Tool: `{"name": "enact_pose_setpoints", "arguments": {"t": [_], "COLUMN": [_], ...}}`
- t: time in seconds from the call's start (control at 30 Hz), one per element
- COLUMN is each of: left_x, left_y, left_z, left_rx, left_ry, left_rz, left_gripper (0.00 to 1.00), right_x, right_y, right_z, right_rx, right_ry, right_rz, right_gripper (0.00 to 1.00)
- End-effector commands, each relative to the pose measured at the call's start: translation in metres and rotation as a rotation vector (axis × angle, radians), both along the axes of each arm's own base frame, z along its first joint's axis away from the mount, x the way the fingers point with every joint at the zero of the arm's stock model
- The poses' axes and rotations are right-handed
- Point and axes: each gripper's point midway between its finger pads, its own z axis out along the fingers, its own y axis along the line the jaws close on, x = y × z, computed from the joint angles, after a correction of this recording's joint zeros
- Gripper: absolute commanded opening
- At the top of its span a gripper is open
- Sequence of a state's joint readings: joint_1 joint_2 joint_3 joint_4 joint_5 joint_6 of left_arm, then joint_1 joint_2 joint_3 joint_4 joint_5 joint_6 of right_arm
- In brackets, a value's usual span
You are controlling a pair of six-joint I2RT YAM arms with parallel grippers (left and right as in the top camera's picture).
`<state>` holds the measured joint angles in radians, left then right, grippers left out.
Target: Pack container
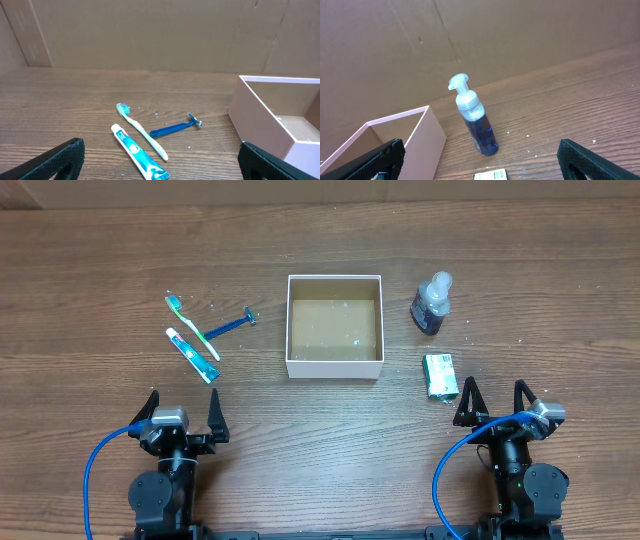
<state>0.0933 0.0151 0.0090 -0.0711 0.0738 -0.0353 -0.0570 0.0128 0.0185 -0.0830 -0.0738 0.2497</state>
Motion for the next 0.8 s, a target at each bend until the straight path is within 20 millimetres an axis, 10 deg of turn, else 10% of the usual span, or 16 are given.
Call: {"name": "enact_pose_setpoints", "arguments": {"t": [0.0,0.47,0.77], "left_x": [0.0,0.0,0.0], "left_y": [0.002,0.002,0.002], "left_z": [0.0,0.0,0.0], "left_rx": [-0.016,-0.016,-0.016], "left_ry": [-0.006,-0.006,-0.006], "left_rz": [0.011,0.011,0.011], "left_gripper": [1.0,1.0,1.0], "right_x": [0.0,0.0,-0.007], "right_y": [-0.001,0.003,0.041], "right_z": [-0.002,-0.001,0.001], "right_rx": [-0.004,-0.006,-0.11], "right_ry": [-0.005,-0.006,0.013], "right_rz": [-0.007,0.018,0.246], "right_gripper": [1.0,1.0,1.0]}}
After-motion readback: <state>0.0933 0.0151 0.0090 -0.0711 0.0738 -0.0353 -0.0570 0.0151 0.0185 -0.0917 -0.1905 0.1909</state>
